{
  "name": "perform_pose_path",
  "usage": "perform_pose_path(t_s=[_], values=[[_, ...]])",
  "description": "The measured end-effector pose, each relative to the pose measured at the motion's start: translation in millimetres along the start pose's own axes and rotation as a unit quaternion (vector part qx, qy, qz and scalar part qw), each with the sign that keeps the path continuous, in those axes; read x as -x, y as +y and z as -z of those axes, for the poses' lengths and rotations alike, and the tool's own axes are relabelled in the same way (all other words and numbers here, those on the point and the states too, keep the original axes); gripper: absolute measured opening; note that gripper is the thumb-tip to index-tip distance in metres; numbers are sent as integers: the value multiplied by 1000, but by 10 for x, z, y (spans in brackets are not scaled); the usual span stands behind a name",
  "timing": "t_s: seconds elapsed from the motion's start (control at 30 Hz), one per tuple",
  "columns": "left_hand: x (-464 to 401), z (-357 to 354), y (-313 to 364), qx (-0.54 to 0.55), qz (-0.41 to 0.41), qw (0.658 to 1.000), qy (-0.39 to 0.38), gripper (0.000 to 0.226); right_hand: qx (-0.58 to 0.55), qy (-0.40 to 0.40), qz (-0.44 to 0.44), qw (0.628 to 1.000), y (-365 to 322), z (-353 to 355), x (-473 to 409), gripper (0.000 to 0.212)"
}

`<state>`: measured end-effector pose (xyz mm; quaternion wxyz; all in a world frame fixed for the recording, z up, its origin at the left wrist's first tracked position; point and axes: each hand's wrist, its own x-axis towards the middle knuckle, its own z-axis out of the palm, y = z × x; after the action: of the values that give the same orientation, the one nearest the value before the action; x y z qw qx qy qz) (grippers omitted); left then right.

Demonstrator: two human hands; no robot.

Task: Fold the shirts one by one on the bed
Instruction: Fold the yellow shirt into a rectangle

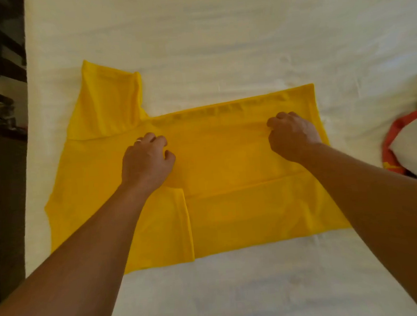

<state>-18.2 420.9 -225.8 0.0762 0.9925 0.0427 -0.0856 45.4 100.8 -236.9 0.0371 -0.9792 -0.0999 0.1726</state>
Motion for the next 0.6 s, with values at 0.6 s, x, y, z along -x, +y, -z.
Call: perform_pose_path(t_s=[0.6], values=[[-442,-91,-154,-187,26,980,62,20,28,96,-42,994,260,51,-495,24]])
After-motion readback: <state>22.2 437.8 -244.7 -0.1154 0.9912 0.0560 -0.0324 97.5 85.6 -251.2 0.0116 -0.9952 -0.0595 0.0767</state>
